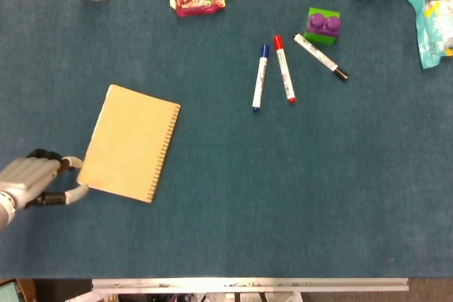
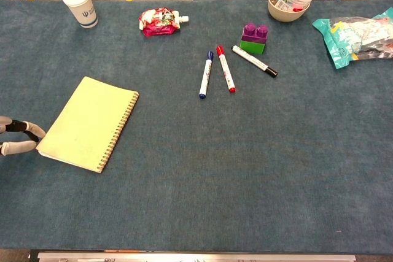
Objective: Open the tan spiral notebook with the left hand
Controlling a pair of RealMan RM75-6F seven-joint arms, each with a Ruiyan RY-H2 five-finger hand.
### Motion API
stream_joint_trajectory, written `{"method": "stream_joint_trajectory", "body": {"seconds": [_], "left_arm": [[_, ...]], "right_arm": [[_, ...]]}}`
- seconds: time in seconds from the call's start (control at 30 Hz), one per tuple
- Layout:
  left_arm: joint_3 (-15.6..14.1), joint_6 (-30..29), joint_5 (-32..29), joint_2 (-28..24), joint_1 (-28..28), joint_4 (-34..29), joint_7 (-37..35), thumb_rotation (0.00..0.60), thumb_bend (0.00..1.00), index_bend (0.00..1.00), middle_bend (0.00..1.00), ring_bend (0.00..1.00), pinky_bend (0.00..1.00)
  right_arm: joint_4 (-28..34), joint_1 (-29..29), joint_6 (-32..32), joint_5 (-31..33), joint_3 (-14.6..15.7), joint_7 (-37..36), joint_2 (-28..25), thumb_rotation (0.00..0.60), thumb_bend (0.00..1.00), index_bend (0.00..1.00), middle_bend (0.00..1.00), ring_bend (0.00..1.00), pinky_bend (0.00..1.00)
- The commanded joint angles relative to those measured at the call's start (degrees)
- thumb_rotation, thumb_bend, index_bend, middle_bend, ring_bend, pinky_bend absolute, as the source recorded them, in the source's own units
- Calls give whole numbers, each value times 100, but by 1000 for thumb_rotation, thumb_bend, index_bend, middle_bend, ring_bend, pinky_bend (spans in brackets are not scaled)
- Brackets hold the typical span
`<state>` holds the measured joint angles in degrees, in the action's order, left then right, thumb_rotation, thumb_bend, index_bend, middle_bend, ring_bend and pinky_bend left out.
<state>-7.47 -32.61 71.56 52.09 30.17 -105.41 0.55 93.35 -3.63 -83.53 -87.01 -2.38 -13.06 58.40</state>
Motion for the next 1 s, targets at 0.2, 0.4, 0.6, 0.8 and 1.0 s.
{"method": "stream_joint_trajectory", "body": {"seconds": [0.2,0.4,0.6,0.8,1.0], "left_arm": [[79,242,618,-201,191,-256,-508,0,263,127,198,95,41],[243,-355,400,-330,108,-52,-222,0,263,127,197,95,41],[459,-1101,191,-333,-59,-14,16,0,263,128,197,95,41],[623,-1641,1329,79,-117,364,-1001,0,262,150,175,94,41],[677,-1920,2318,612,216,1034,-1881,0,262,195,173,94,41]], "right_arm": [[-43,17,-15,11,0,-55,11,600,394,363,373,234,291],[-58,23,-22,25,-11,-76,0,600,394,363,373,235,291],[-68,-6,37,18,-3,-64,35,600,395,363,373,235,291],[-39,-63,102,-23,0,-4,80,600,395,363,373,235,291],[19,-55,83,2,-7,81,56,600,394,363,373,235,291]]}}
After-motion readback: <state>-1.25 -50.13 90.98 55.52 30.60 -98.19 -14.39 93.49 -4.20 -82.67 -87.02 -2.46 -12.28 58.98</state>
